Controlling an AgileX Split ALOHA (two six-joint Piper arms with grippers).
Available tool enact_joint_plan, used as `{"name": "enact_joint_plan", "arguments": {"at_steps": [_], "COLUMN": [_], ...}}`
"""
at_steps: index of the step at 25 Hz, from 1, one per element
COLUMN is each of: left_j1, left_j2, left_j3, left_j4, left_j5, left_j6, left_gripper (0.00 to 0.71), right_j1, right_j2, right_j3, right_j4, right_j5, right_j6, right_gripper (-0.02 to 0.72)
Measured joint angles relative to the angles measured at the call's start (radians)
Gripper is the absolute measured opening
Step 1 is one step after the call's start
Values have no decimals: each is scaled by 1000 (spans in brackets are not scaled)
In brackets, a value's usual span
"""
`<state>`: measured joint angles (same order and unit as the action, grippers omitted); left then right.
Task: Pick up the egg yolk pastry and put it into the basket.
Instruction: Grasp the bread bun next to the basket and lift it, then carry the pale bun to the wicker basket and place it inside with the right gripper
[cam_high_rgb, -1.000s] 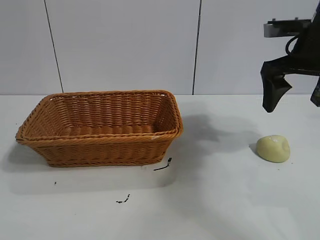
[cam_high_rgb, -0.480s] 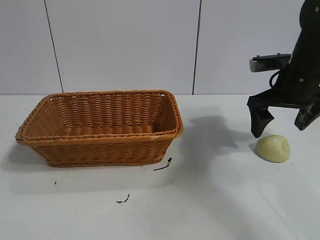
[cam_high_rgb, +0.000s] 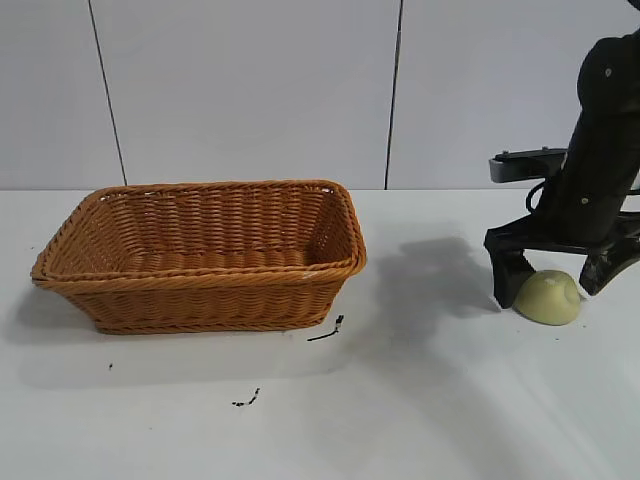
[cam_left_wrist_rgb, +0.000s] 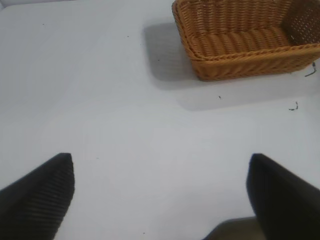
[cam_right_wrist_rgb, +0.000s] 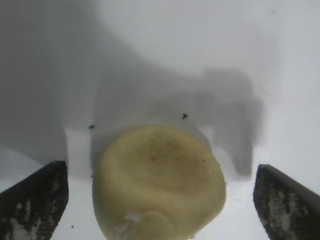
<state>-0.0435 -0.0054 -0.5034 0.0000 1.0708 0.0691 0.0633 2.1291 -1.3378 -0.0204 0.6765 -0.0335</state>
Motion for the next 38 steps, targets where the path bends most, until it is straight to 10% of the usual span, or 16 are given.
{"name": "enact_joint_plan", "arguments": {"at_steps": [5,15,26,38], "left_j1": [0,0,0,0], "left_j2": [0,0,0,0], "left_j3": [0,0,0,0], "left_j4": [0,0,0,0], "left_j5": [0,0,0,0], "left_j6": [0,0,0,0], "left_gripper": [695,695,695,695], "right_j1": [0,0,0,9], "right_j2": [3,3,-168,-135], "right_j3": [0,-3,-14,-482], "right_j4": [5,5,5,20], "right_j5": [0,5,49,410], "right_j6": [0,0,0,0], "right_gripper": [657,140,113,113]}}
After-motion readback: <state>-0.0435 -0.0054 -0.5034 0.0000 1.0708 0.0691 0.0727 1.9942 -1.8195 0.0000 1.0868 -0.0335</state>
